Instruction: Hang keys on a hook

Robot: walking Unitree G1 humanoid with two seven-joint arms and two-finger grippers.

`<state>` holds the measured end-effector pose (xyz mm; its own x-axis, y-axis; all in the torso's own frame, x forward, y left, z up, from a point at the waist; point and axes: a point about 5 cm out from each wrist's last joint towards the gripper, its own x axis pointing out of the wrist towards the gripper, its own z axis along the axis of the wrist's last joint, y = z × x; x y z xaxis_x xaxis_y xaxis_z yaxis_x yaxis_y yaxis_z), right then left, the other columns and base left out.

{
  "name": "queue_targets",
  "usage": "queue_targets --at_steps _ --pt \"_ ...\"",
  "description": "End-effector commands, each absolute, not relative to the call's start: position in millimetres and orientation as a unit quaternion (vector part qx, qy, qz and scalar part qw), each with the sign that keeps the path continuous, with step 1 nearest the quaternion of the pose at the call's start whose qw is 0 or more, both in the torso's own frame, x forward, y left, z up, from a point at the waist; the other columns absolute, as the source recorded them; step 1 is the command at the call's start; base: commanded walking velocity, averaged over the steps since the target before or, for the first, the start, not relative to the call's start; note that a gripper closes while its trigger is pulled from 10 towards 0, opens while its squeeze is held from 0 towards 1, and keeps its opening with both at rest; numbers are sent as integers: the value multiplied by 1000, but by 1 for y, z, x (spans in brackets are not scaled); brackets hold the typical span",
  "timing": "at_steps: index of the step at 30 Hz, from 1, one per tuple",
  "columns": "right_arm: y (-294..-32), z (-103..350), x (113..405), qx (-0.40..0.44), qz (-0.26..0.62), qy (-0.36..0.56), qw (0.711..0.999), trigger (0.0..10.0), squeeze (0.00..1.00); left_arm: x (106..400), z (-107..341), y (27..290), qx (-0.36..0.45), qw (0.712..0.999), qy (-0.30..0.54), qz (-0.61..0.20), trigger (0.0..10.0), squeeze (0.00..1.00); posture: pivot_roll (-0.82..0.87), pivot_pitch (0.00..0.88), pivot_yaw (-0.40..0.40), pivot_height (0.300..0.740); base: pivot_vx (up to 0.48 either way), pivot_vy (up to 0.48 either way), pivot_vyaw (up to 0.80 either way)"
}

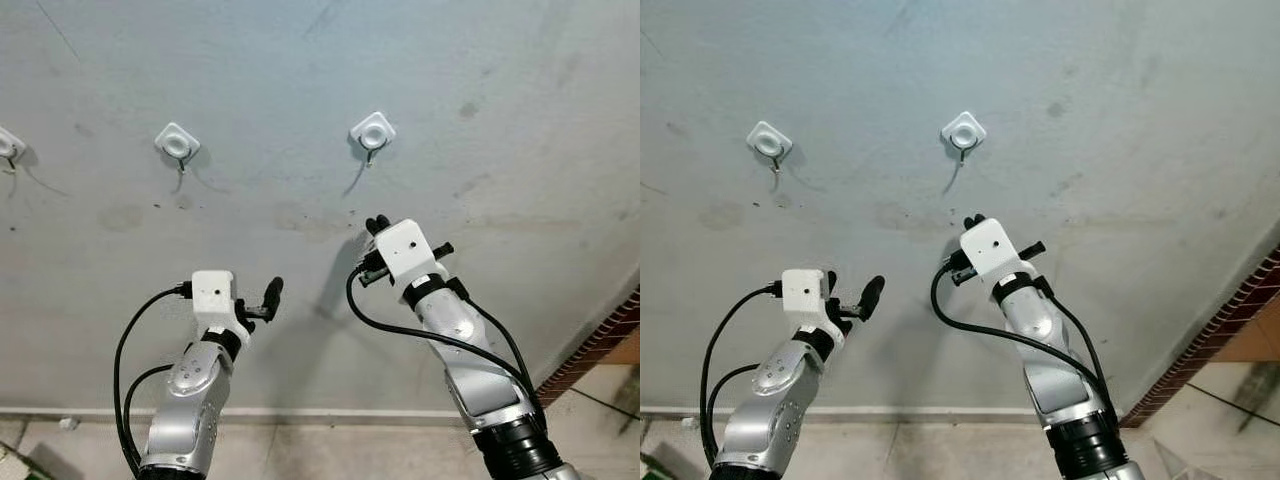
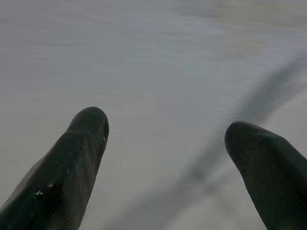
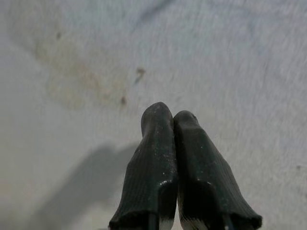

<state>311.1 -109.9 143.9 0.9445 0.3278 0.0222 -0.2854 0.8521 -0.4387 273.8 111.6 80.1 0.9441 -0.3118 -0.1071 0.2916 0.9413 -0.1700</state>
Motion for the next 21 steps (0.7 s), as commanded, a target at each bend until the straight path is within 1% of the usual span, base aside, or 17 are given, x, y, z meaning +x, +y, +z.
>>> queue_targets --at_steps 1,3,7,10,12,13,21 --pt "-102 155 310 -205 172 -75 961 10000 0 272 84 114 -61 983 56 -163 10000 0 -56 0 48 740 0 0 0" --pt "-96 161 310 -196 187 -90 958 10000 0 268 86 107 -64 978 52 -194 10000 0 -55 0 47 740 0 0 0" --pt "-89 172 310 -186 209 -111 954 10000 0 267 90 101 -64 973 48 -218 10000 0 -51 0 48 740 0 0 0" --pt "-81 182 308 -184 238 -133 944 10000 0 269 86 102 -58 974 57 -212 10000 0 -54 0 50 740 0 0 0" --pt "-80 184 308 -185 243 -138 942 10000 0 269 86 103 -56 974 58 -211 10000 0 -54 0 50 740 0 0 0" --pt "-79 193 308 -186 247 -156 938 10000 0 269 86 103 -57 974 58 -211 10000 0 -57 0 50 740 0 0 0" --pt "-83 221 314 -177 229 -202 936 10000 0 269 87 101 -63 973 55 -215 10000 0 -56 0 47 740 0 0 0"
